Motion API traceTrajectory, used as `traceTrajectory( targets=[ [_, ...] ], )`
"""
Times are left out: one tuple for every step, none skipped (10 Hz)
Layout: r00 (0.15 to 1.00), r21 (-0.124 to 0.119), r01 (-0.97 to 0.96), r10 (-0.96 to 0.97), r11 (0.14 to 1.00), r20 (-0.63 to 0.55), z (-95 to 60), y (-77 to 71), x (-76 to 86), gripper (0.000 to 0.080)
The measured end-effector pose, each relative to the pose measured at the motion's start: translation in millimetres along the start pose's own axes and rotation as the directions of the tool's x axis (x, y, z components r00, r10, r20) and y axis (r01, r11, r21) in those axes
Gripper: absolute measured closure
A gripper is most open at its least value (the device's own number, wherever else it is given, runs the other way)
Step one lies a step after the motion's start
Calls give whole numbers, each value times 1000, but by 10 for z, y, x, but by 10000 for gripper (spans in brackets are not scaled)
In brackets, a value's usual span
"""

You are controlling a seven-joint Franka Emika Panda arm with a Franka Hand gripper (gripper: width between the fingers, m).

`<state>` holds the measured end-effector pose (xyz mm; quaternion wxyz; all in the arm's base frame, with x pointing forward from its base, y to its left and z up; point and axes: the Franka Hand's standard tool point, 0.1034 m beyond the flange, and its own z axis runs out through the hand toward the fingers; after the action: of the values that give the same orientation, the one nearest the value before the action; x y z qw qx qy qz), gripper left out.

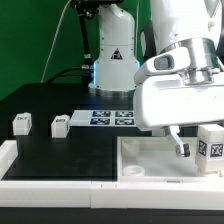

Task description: Assemble one leg

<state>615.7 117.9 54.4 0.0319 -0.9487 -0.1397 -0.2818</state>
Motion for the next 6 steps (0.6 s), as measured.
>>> traceTrajectory(
  targets=[
    [1000,1,-1,1,1000,2,-13,0,14,153],
    [1000,-1,-8,8,1000,3,-123,7,111,151],
    [1000,0,-5,5,1000,1,-196,3,169,151],
    [1000,1,-4,4,1000,11,-247,26,218,151],
    [1000,-1,-7,7,1000,17,-316,90,289,151],
    [999,3,-8,7,1000,31,-315,78,283,151]
  ],
)
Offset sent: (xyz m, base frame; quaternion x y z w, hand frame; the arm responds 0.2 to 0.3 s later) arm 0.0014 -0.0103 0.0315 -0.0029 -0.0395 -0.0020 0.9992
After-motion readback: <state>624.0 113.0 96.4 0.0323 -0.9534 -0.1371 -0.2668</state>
